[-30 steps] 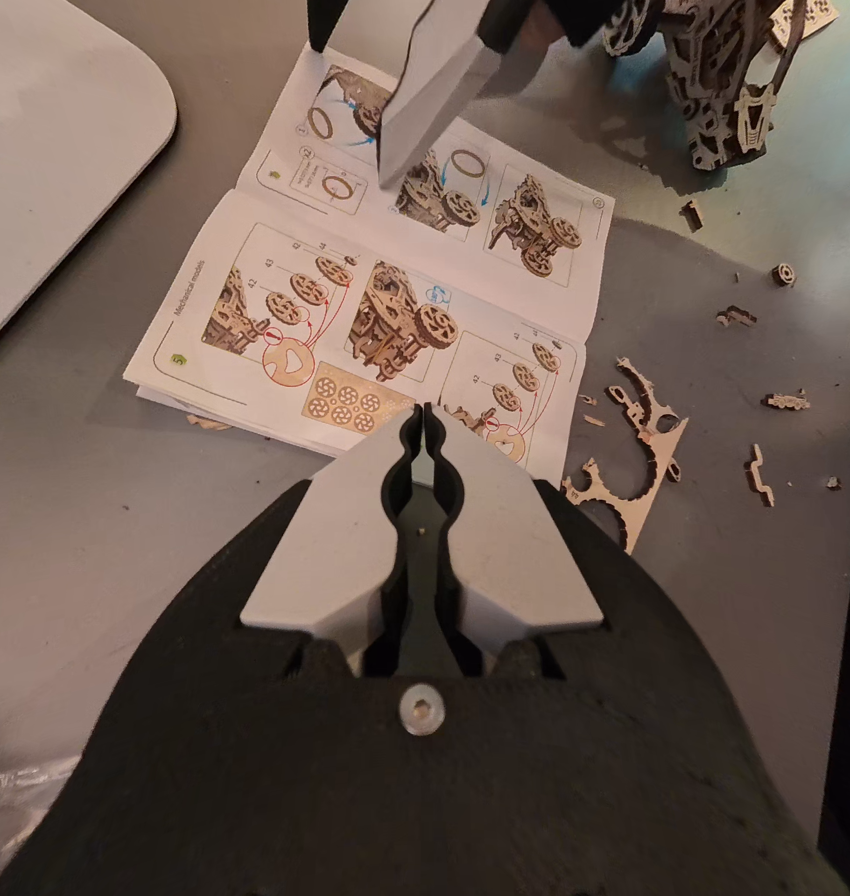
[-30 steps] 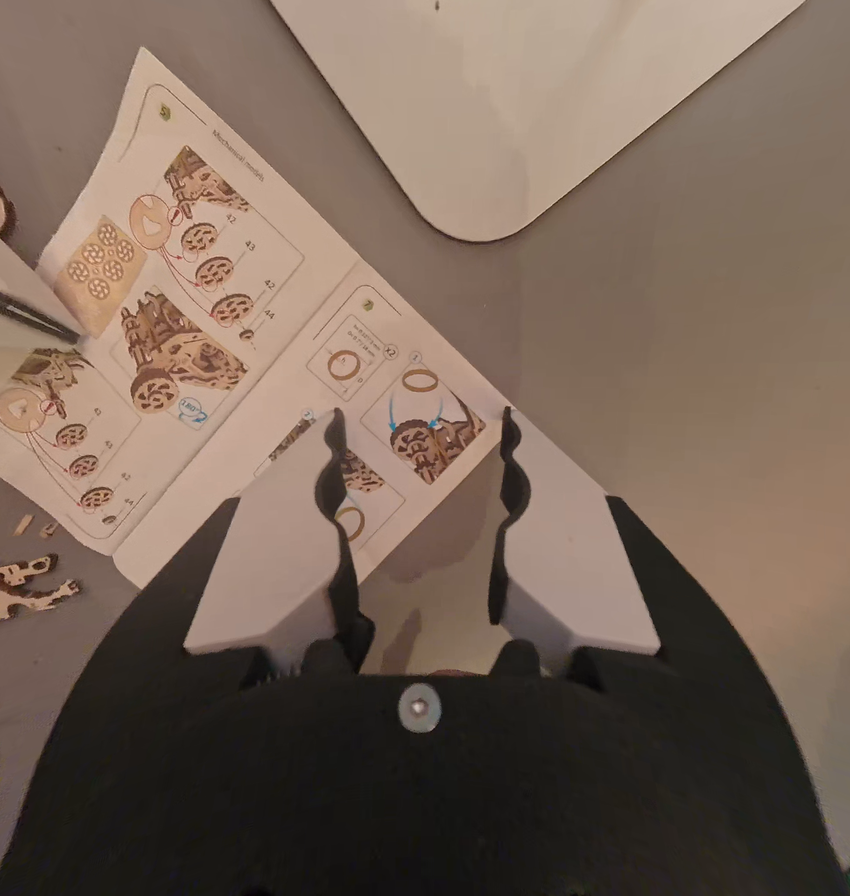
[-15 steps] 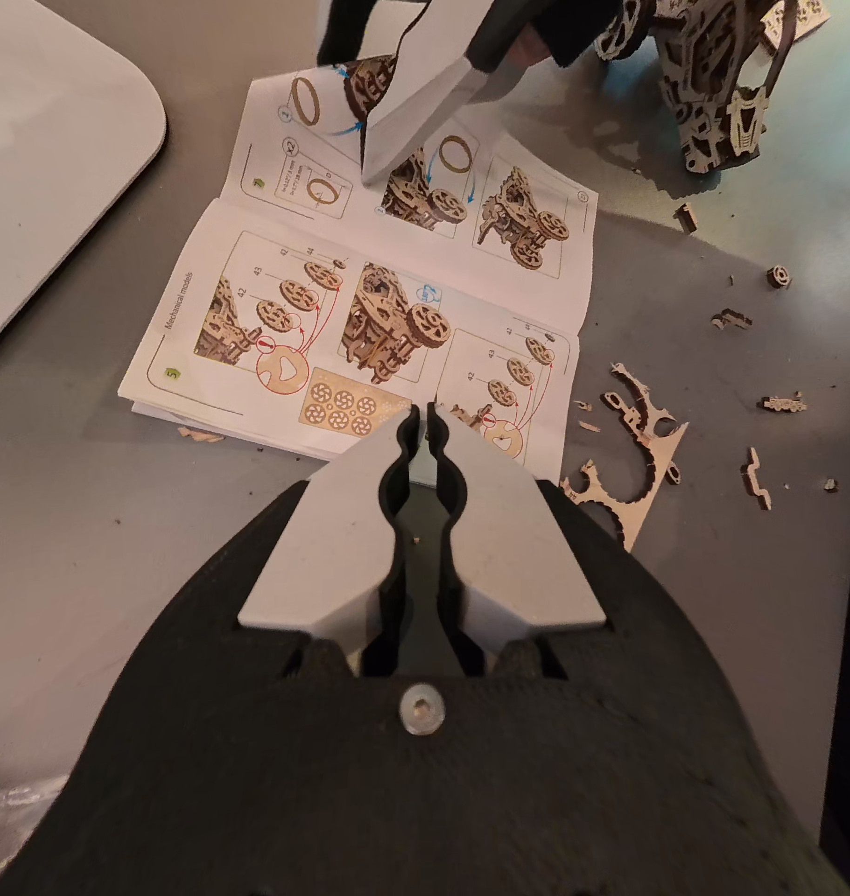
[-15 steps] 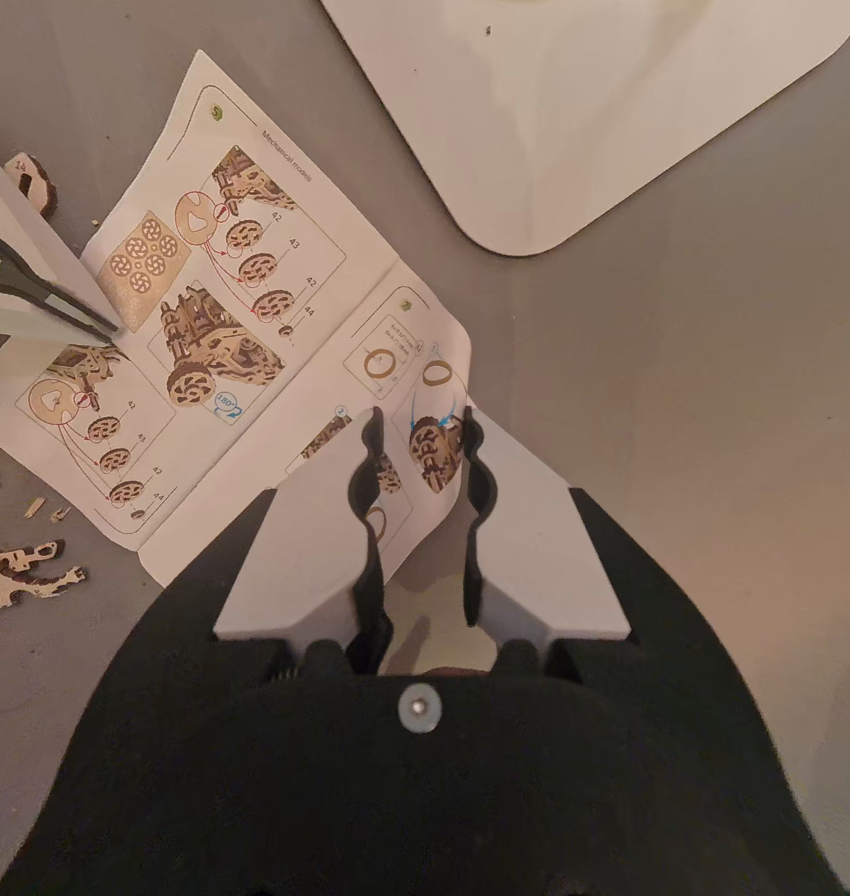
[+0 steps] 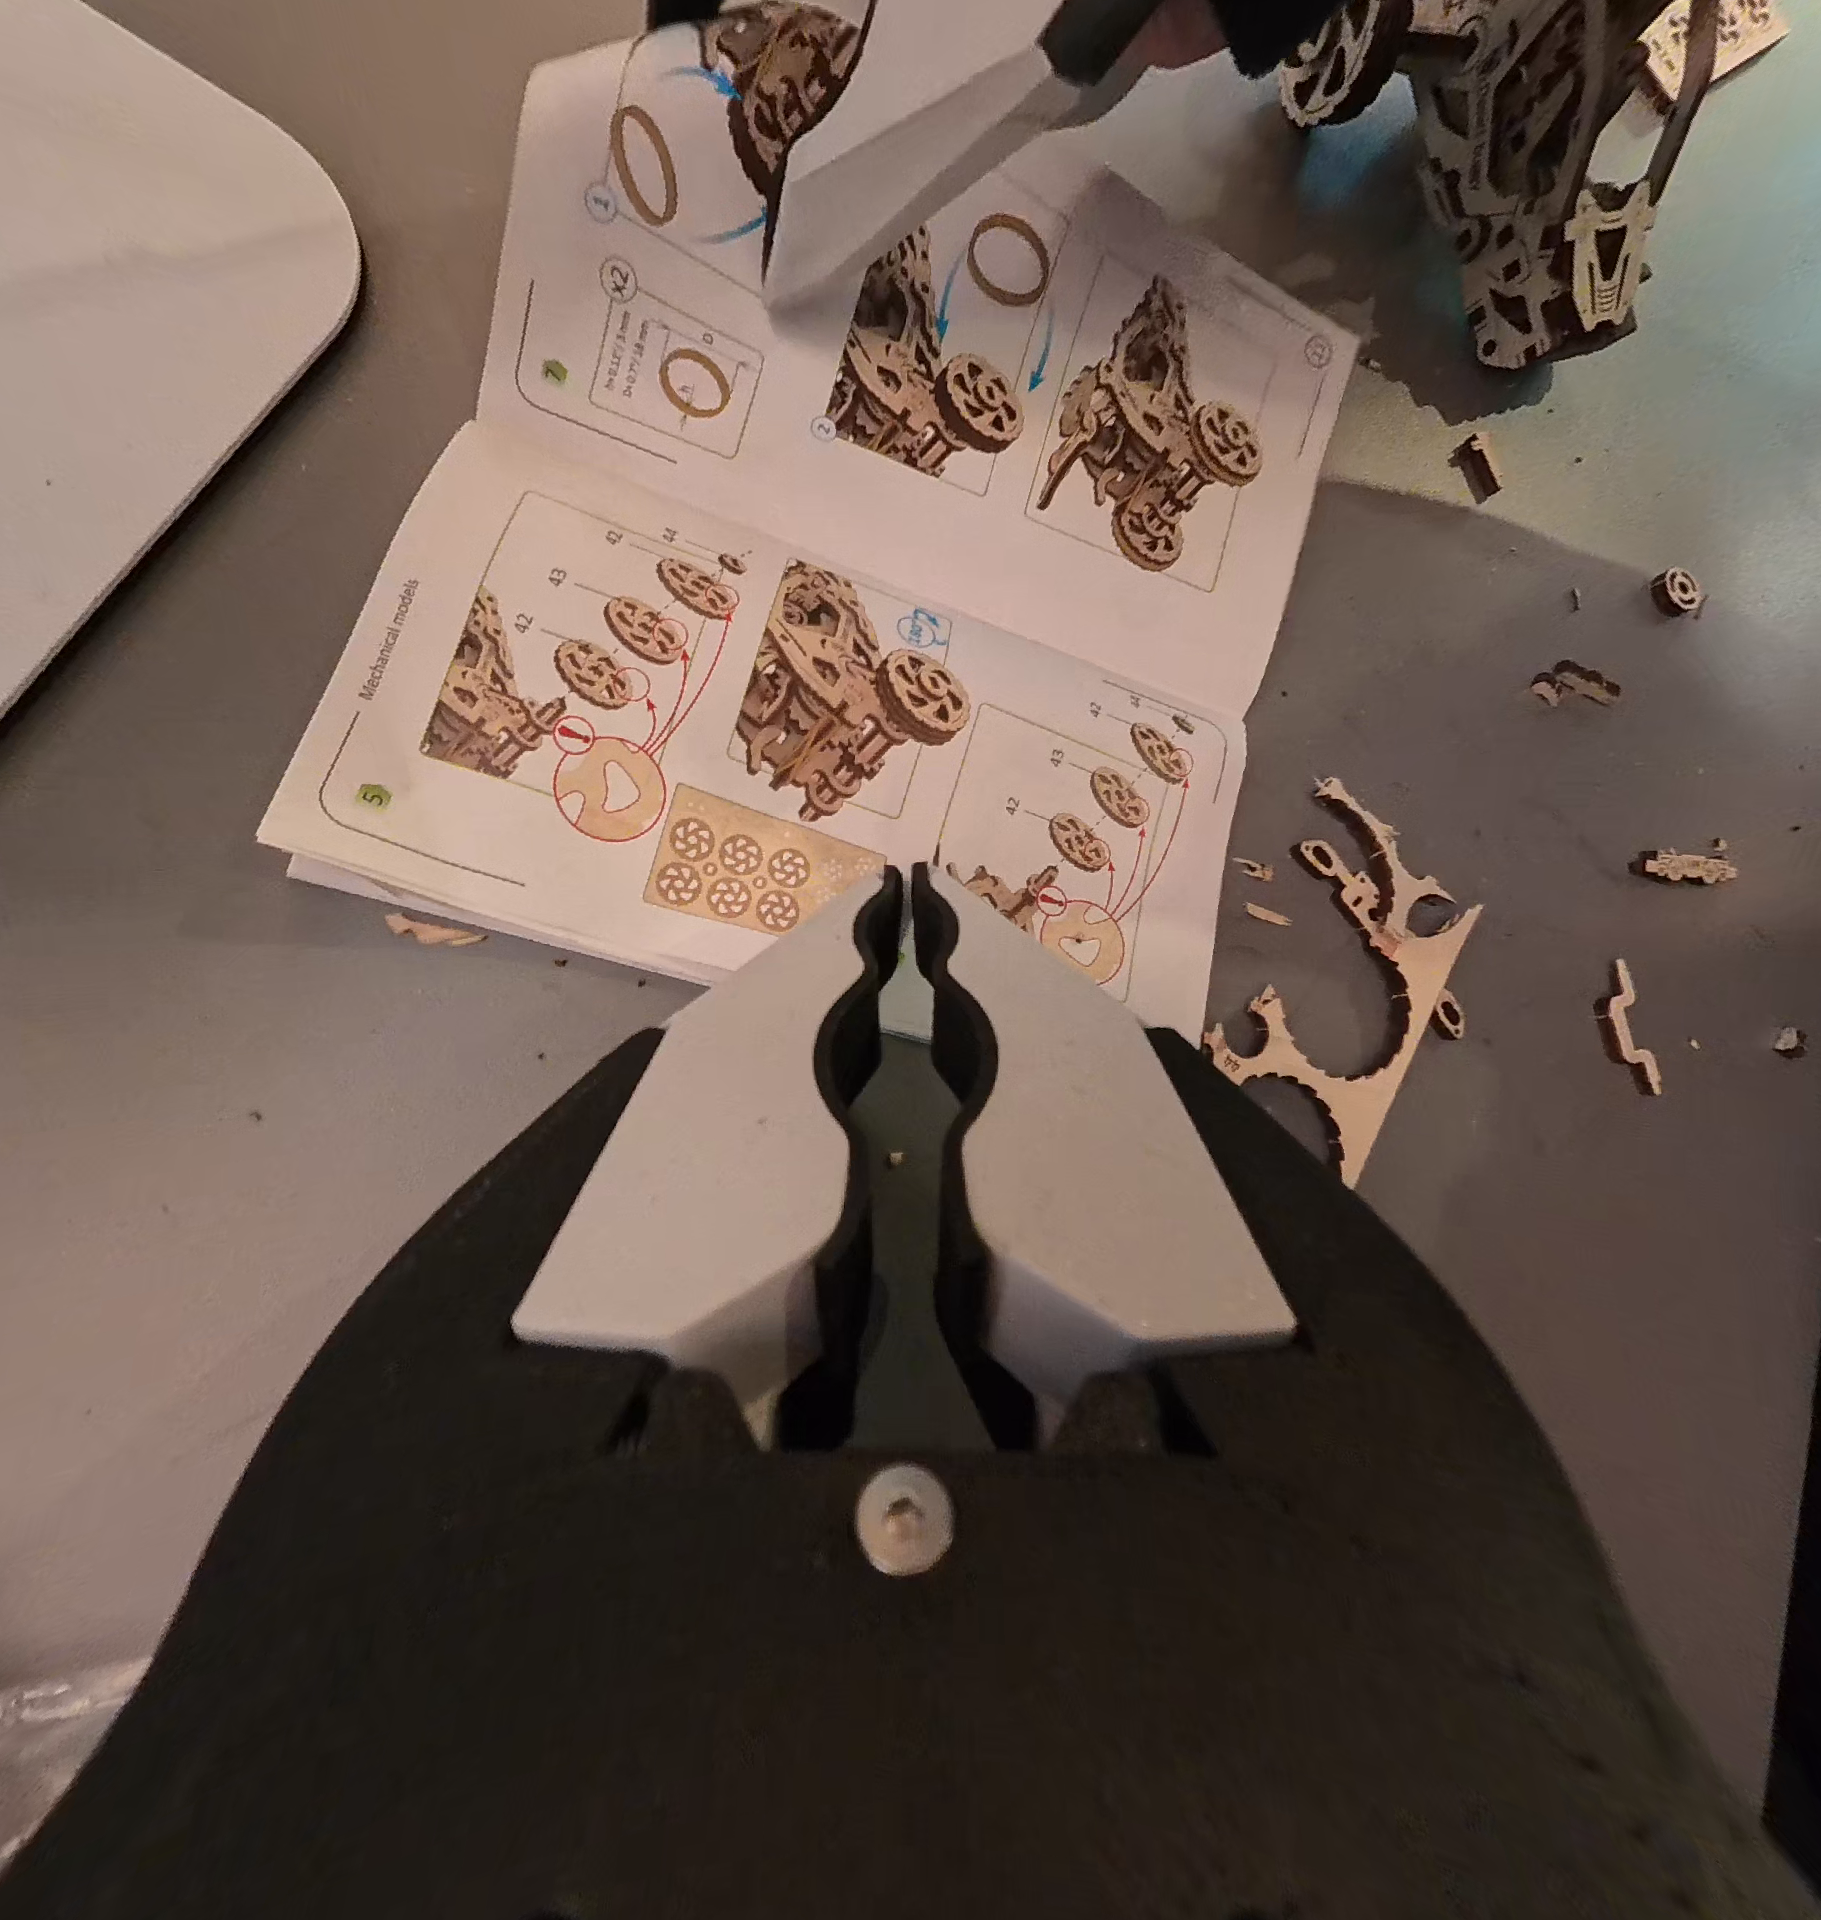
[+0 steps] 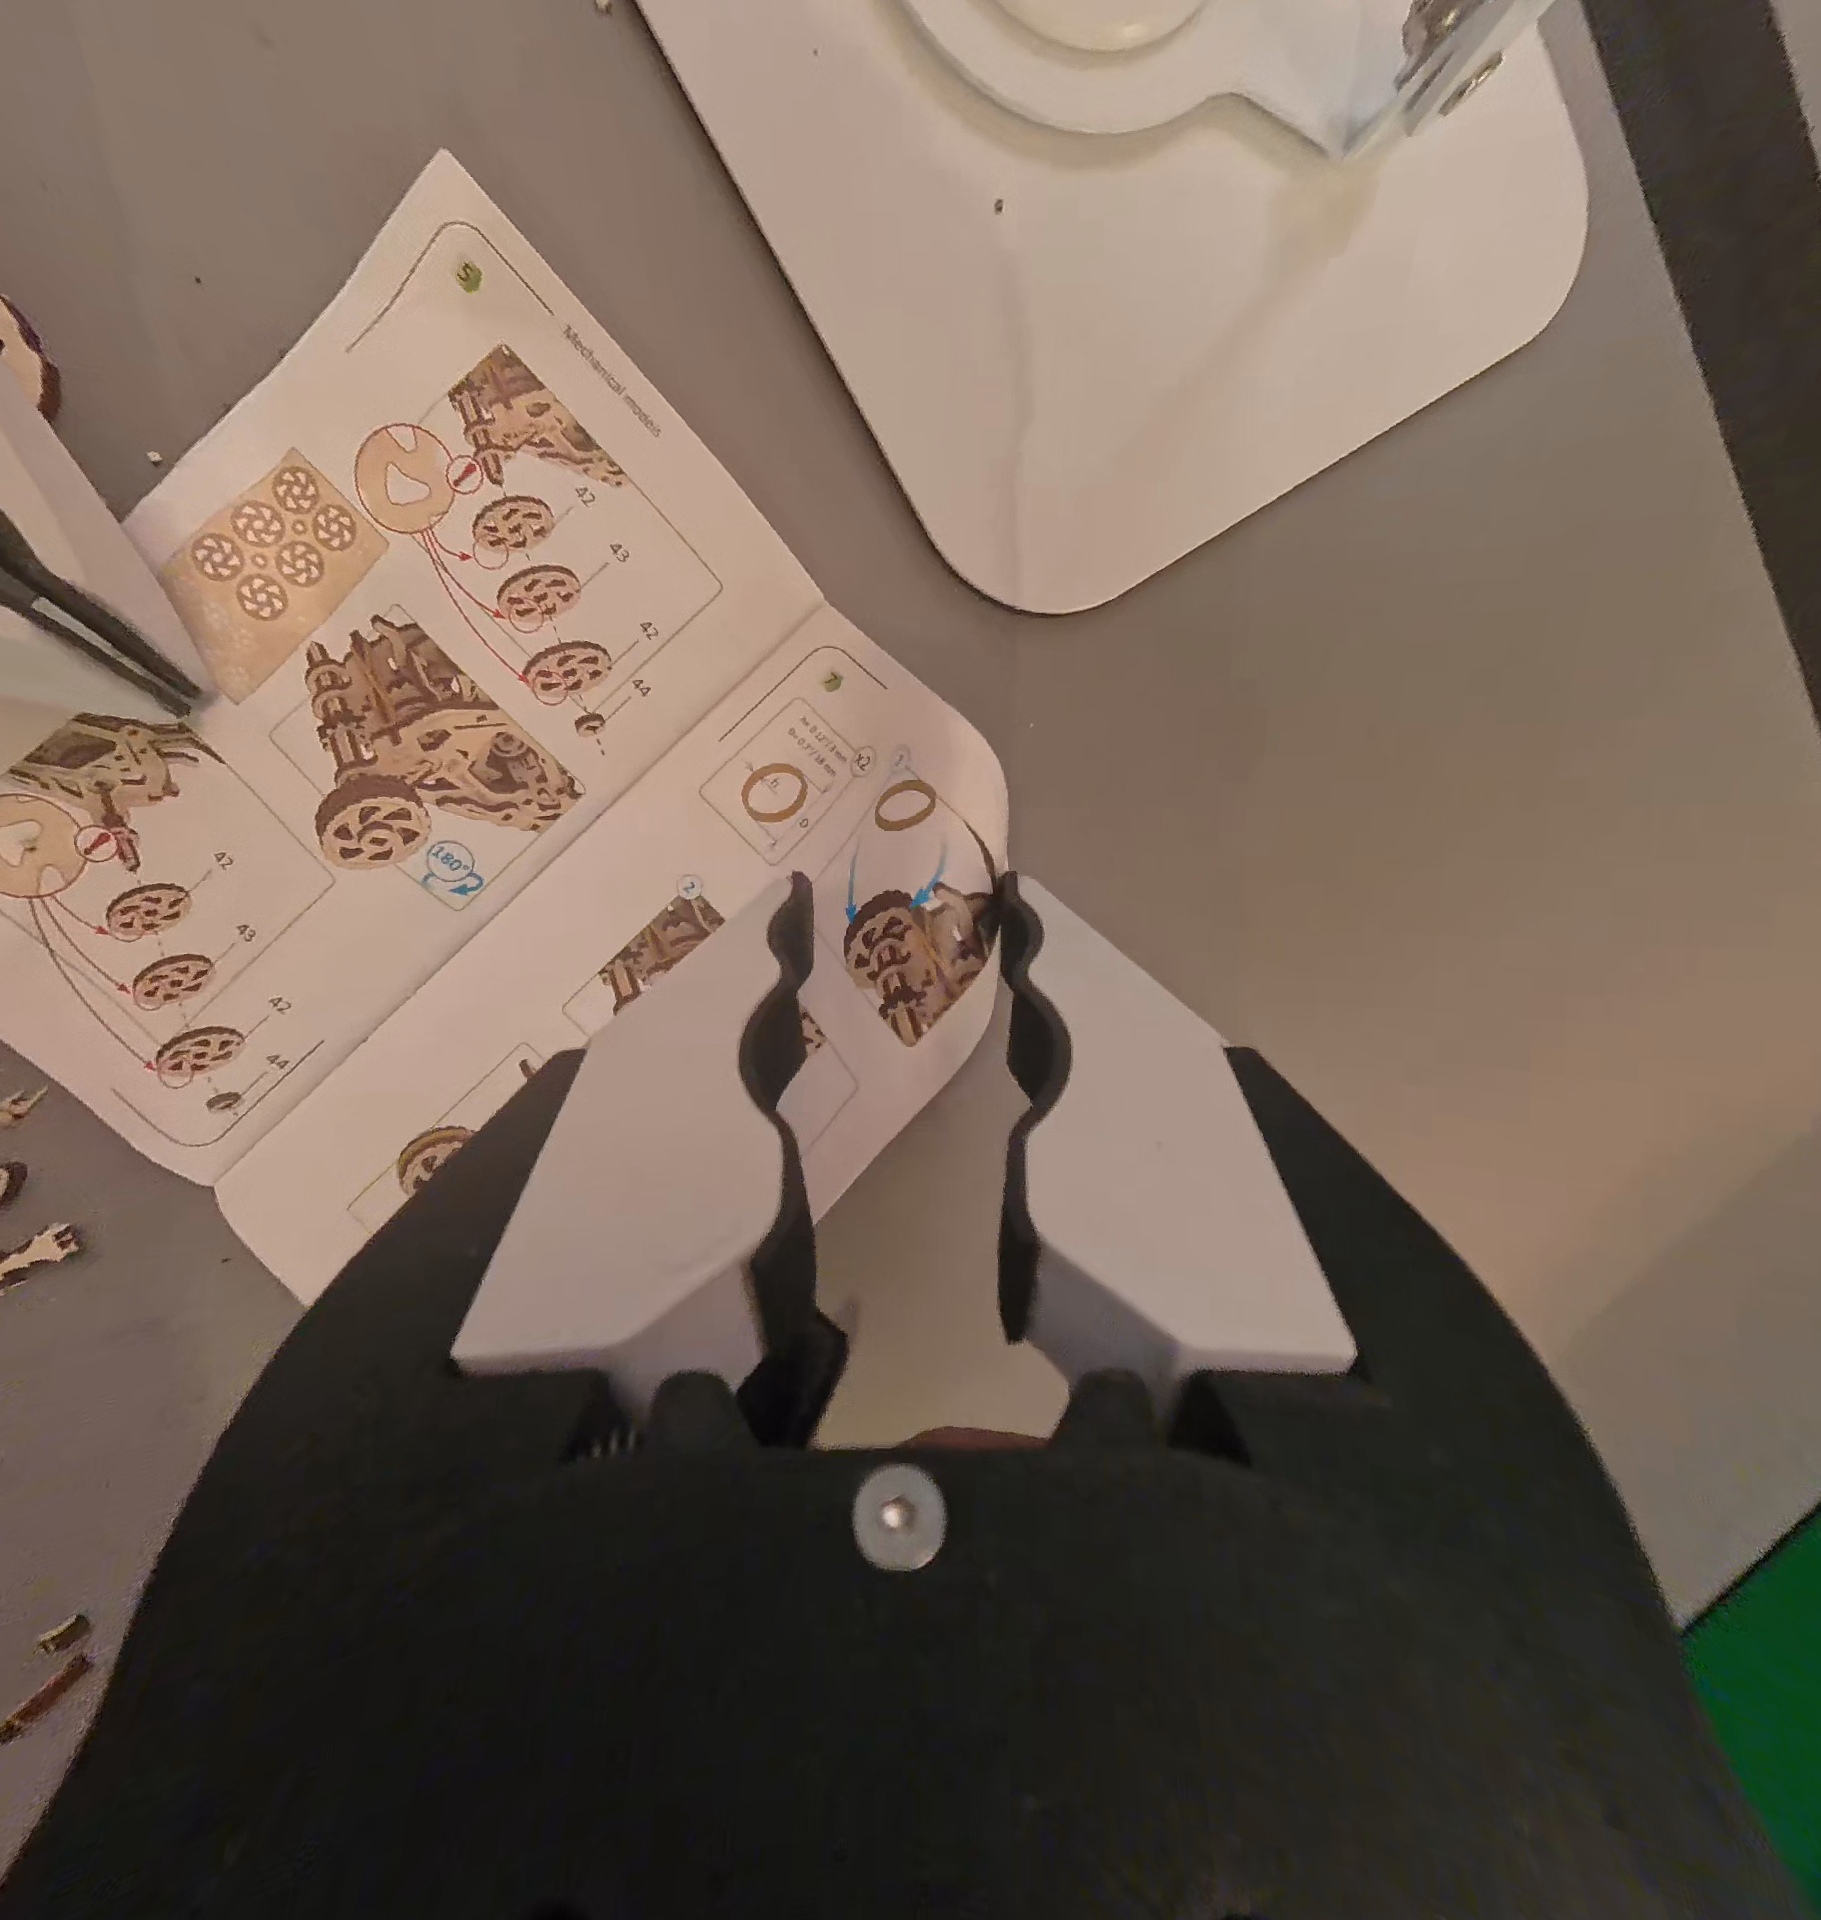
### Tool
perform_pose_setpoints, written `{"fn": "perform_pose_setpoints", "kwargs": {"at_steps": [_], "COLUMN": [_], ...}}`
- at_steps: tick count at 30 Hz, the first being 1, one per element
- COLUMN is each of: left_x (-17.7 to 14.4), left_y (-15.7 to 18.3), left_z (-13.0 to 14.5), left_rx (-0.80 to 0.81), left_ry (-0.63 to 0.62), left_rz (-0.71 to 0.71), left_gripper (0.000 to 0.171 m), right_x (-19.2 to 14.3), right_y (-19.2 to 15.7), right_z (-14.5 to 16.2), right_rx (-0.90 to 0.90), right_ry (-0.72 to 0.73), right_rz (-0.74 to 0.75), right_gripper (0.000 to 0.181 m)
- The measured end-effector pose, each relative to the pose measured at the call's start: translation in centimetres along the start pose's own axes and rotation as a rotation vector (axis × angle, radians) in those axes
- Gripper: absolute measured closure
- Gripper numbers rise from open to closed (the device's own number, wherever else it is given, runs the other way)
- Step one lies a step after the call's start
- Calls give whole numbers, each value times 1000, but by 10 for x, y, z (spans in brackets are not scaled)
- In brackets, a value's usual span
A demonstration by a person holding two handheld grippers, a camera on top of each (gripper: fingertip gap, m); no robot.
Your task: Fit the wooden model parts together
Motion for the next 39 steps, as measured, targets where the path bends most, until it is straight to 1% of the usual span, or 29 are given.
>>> {"fn": "perform_pose_setpoints", "kwargs": {"at_steps": [6, 8, 10, 12, 13, 15, 18, 20, 21, 25, 27, 28, 30, 32, 33, 36, 38, 39], "left_x": [0, 0, 0, 0, 0, 0, 1, 1, 1, 2, 2, 2, 3, 3, 4, 2, -2, -7], "left_y": [0, 0, 1, 1, 1, 1, 1, 1, 1, 2, 2, 2, 3, 3, 3, 2, -1, -3], "left_z": [0, 0, 0, 0, 0, 0, 0, -1, -1, -1, -1, -2, -2, -2, -2, -2, -1, -1], "left_rx": [1, 1, 2, 2, 3, 3, 2, 3, 3, 3, 3, 3, -1, -6, -12, -49, -97, -113], "left_ry": [-1, -1, -3, -3, -3, -4, -2, -2, -3, -5, -5, -5, -3, 2, 7, 30, 56, 76], "left_rz": [-1, -2, -4, -4, -4, -5, -3, -3, -2, -9, -12, -11, -8, -2, 8, 51, 76, 59], "left_gripper": [171, 171, 171, 171, 171, 171, 171, 171, 171, 171, 171, 171, 171, 171, 169, 163, 153, 149], "right_x": [6, 5, 5, 5, 6, 5, 1, -2, -3, -6, -11, -14, -23, -32, -33, -23, -16, -14], "right_y": [-2, -3, -4, -5, -6, -7, -8, -10, -12, -20, -25, -29, -40, -55, -62, -77, -82, -84], "right_z": [7, 7, 7, 7, 7, 6, 3, 2, 2, 5, 8, 8, 1, -6, -10, -8, -4, -3], "right_rx": [-21, -23, -19, -27, -25, -11, 33, 80, 116, 300, 324, 329, 345, 334, 334, 285, 283, 259], "right_ry": [-62, -55, -55, -57, -60, -48, -21, -4, -10, -61, -60, -45, 50, 117, 148, 107, 87, 87], "right_rz": [-1, -12, -19, -30, -34, -59, -105, -179, -238, -494, -540, -569, -661, -730, -740, -689, -668, -638], "right_gripper": [145, 153, 154, 161, 162, 165, 164, 164, 163, 135, 133, 130, 125, 122, 118, 112, 117, 122]}}
Point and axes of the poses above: each gripper's, where its closed fingertips meet, x out along the fingers, z out of its underside, y = z × x across the jaws, the point moved 9 cm from there along -x, back along the fingers, and after that the axes turned 11 degrees about z, right-handed, at the moved point
